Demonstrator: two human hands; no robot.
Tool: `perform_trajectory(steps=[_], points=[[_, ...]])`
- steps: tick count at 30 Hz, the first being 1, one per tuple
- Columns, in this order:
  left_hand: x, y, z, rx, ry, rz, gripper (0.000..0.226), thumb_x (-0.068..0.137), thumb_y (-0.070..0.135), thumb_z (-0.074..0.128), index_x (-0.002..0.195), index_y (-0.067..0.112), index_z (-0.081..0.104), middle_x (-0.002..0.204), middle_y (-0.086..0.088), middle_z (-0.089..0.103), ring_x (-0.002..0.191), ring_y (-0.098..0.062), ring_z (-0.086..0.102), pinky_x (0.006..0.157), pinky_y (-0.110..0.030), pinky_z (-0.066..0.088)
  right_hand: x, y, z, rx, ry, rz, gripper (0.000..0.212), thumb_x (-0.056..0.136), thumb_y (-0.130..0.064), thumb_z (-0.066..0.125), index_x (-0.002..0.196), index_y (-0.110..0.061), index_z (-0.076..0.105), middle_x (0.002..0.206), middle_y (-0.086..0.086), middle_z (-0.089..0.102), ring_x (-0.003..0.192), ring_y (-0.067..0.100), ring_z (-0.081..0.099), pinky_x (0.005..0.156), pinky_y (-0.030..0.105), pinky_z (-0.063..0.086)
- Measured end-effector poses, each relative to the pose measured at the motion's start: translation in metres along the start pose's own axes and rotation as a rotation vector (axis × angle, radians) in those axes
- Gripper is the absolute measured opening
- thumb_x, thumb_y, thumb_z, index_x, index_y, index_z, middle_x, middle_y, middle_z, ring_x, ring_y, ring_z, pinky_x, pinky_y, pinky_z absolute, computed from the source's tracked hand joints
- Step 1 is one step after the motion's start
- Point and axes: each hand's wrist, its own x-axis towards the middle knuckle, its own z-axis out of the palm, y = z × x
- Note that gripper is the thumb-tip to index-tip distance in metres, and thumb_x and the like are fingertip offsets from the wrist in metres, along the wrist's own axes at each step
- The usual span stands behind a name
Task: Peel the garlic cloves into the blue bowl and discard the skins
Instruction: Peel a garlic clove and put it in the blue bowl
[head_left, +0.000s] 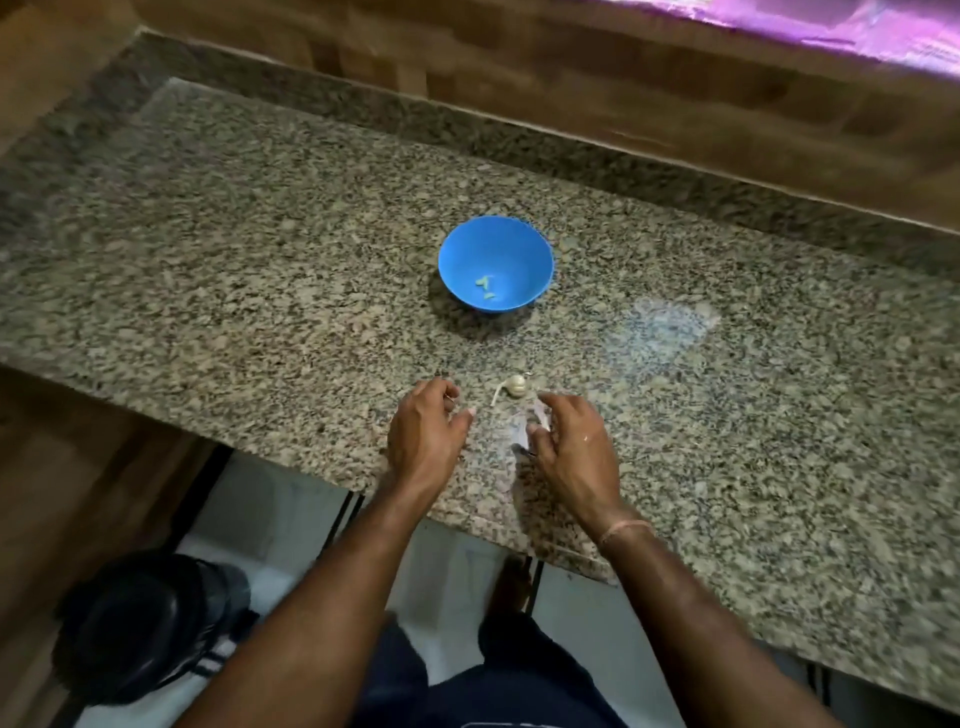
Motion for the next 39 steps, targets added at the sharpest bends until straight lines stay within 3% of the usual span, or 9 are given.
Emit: perform_trajectory(steps=[7, 10, 19, 25, 27, 30, 33, 35, 39], points=[[0.012, 0.000, 0.018, 0.109, -0.040, 0.118, 0.010, 0.092, 0.015, 0.077, 0.087, 0.016, 0.068, 0.090, 0.005, 0.061, 0.079, -0.012, 0.057, 0.062, -0.020, 0.037, 0.048, 0.014, -0.005, -0.142, -0.022, 0.057, 0.050, 0.098, -0.031, 0.068, 0.144, -0.017, 0.055, 0.136, 0.009, 0.054, 0.124, 0.028, 0.049, 0.099, 0.047, 0.048], [0.013, 0.004, 0.012, 0.071, -0.030, 0.139, 0.007, 0.097, 0.018, 0.071, 0.091, 0.019, 0.067, 0.093, 0.006, 0.061, 0.081, -0.011, 0.057, 0.060, -0.016, 0.034, 0.051, 0.014, -0.003, -0.174, -0.009, 0.073, 0.048, 0.095, -0.033, 0.071, 0.139, -0.018, 0.057, 0.136, 0.007, 0.051, 0.124, 0.028, 0.047, 0.100, 0.046, 0.046], [0.129, 0.077, -0.025, 0.095, 0.222, 0.172, 0.012, 0.095, 0.029, 0.074, 0.105, 0.022, 0.074, 0.106, 0.006, 0.070, 0.089, -0.011, 0.058, 0.069, -0.028, 0.037, 0.057, 0.008, 0.004, -0.187, 0.071, 0.117, 0.034, 0.092, -0.030, 0.072, 0.122, -0.021, 0.060, 0.123, 0.002, 0.050, 0.112, 0.025, 0.048, 0.086, 0.038, 0.038], [0.127, 0.069, -0.022, 0.099, 0.238, 0.290, 0.017, 0.097, 0.021, 0.072, 0.114, 0.019, 0.074, 0.112, 0.001, 0.072, 0.094, -0.007, 0.056, 0.066, -0.014, 0.033, 0.059, 0.015, 0.000, -0.109, 0.056, 0.142, 0.035, 0.095, -0.029, 0.072, 0.128, -0.024, 0.062, 0.131, 0.000, 0.051, 0.117, 0.018, 0.047, 0.096, 0.034, 0.041], [0.095, 0.054, -0.006, 0.045, 0.157, 0.367, 0.016, 0.098, 0.026, 0.070, 0.113, 0.021, 0.071, 0.107, 0.004, 0.067, 0.090, -0.009, 0.058, 0.064, -0.014, 0.034, 0.056, 0.018, -0.001, -0.060, 0.057, 0.148, 0.033, 0.095, -0.027, 0.073, 0.127, -0.024, 0.064, 0.133, -0.001, 0.053, 0.117, 0.016, 0.047, 0.098, 0.036, 0.044], [0.055, 0.026, 0.029, 0.040, -0.139, 0.415, 0.036, 0.098, 0.037, 0.069, 0.132, 0.027, 0.064, 0.117, 0.007, 0.057, 0.105, -0.010, 0.052, 0.075, -0.025, 0.046, 0.052, 0.020, 0.000, -0.021, 0.088, 0.133, 0.034, 0.093, -0.025, 0.075, 0.127, -0.023, 0.067, 0.134, -0.003, 0.055, 0.118, 0.016, 0.048, 0.099, 0.038, 0.046], [0.054, 0.016, 0.050, 0.102, -0.186, 0.479, 0.035, 0.095, 0.026, 0.074, 0.129, 0.028, 0.068, 0.110, 0.008, 0.055, 0.102, -0.011, 0.051, 0.079, -0.034, 0.052, 0.047, 0.024, 0.004, 0.029, 0.100, 0.107, 0.035, 0.092, -0.022, 0.076, 0.126, -0.023, 0.069, 0.134, -0.003, 0.057, 0.120, 0.016, 0.049, 0.100, 0.038, 0.046], [0.057, 0.022, 0.051, -0.052, -0.205, 0.344, 0.029, 0.095, 0.022, 0.074, 0.123, 0.030, 0.072, 0.110, 0.010, 0.062, 0.098, -0.007, 0.058, 0.079, -0.026, 0.055, 0.042, 0.026, 0.003, 0.124, 0.117, 0.108, 0.034, 0.093, -0.019, 0.075, 0.126, -0.023, 0.070, 0.131, -0.006, 0.060, 0.117, 0.008, 0.050, 0.101, 0.036, 0.049], [0.052, 0.053, 0.030, -1.006, -0.528, -0.289, 0.031, 0.094, 0.020, 0.071, 0.125, 0.024, 0.072, 0.113, 0.002, 0.075, 0.096, -0.009, 0.068, 0.082, -0.026, 0.056, 0.034, 0.012, -0.018, 0.686, 0.073, 0.213, 0.030, 0.095, -0.016, 0.075, 0.123, -0.025, 0.072, 0.119, -0.012, 0.071, 0.106, 0.005, 0.068, 0.093, 0.036, 0.061]])
